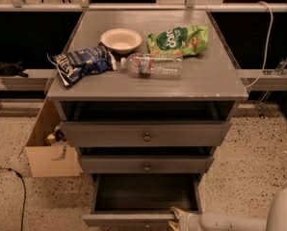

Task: Open bottom drawer

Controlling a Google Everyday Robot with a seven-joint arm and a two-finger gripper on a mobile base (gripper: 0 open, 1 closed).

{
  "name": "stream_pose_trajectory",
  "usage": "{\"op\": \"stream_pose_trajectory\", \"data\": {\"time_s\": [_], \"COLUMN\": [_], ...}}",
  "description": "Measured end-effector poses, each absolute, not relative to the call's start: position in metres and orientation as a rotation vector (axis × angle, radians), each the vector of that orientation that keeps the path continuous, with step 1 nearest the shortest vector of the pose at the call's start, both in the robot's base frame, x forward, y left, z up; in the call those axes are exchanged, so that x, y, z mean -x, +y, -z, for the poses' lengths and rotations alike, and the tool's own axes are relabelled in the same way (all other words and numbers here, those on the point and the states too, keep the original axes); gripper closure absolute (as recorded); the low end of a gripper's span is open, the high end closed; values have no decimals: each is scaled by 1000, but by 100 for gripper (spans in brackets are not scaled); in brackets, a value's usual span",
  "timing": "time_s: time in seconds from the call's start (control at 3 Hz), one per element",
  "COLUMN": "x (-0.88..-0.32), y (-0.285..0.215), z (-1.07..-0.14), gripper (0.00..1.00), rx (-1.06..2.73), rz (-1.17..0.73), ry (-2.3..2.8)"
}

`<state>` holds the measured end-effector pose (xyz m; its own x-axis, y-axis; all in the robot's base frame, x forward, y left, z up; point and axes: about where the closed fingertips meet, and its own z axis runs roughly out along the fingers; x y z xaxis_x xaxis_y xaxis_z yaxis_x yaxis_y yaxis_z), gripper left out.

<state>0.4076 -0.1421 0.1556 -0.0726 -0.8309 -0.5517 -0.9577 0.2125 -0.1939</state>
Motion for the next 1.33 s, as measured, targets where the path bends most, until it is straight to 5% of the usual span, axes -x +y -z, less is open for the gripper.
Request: {"op": "stream_pose_trajectory", "data": {"time_s": [0.33, 1.0, 1.33], "x": [-408, -408, -408], "y": [-142, -142, -142], "z": [-156, -156, -156], "gripper": [82, 20, 0], "rx": [1651, 1651, 1651], "rz": [-296, -296, -296], "ry": [1934, 1934, 1934]}}
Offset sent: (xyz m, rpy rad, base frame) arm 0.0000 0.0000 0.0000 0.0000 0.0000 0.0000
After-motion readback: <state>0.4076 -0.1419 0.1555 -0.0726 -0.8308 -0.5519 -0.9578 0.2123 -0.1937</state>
